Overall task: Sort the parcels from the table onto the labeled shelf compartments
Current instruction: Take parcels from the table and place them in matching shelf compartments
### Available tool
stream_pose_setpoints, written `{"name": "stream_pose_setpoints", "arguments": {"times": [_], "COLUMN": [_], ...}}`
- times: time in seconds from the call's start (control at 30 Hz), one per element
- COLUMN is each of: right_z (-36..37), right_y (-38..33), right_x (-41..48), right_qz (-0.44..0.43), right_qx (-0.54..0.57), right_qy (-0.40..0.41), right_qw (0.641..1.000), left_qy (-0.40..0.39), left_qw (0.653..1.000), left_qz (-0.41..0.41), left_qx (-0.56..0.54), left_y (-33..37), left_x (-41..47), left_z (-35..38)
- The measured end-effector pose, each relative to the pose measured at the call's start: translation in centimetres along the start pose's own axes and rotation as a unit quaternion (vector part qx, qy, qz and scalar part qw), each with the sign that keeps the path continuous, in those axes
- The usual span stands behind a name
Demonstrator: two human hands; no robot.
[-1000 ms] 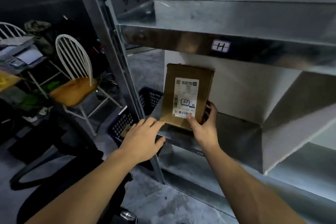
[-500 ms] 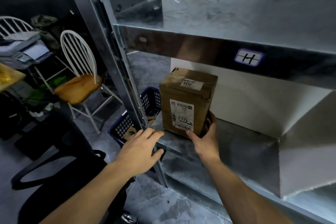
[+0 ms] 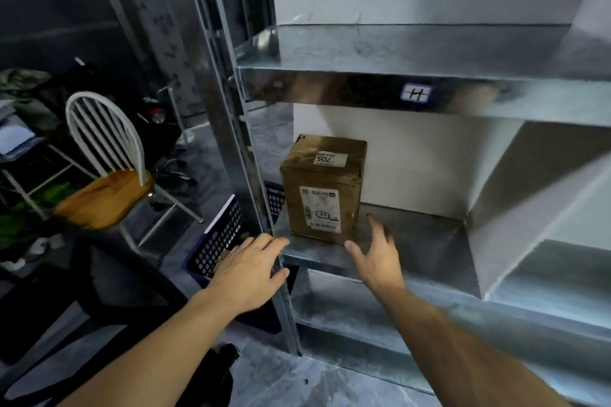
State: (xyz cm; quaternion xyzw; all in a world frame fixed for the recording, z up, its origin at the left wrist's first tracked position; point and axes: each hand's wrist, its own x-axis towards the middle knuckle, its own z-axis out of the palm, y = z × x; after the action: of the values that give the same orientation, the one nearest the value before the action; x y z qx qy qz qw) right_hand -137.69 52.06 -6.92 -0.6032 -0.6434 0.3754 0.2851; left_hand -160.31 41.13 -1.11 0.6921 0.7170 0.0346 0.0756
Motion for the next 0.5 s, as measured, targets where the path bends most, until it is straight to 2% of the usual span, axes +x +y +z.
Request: {"name": "stream_pose_setpoints", "arguments": {"times": [0.1, 0.2, 0.33, 0.5], "right_z": [-1.9, -4.7, -8.9, -15.6], "right_y": [0.3, 0.1, 0.1, 1.9], "right_x": [-2.0, -5.3, -9.8, -16.0], "right_qz": [-0.077, -0.121, -0.097, -0.051], "right_qx": [-0.143, -0.276, -0.385, -0.439], "right_qy": [-0.004, 0.033, 0.054, 0.099], "right_qw": [0.987, 0.953, 0.916, 0.892], "left_qy": [0.021, 0.057, 0.064, 0.065], "left_qw": [1.000, 0.997, 0.991, 0.978], "left_qz": [0.010, 0.054, 0.115, 0.199], "left_qx": [-0.011, -0.007, 0.006, 0.005], "left_y": [0.6, 2.1, 5.5, 13.5], "left_x": [0.0, -0.9, -1.3, -1.7], "left_z": [-0.2, -1.0, -1.5, -2.1]}}
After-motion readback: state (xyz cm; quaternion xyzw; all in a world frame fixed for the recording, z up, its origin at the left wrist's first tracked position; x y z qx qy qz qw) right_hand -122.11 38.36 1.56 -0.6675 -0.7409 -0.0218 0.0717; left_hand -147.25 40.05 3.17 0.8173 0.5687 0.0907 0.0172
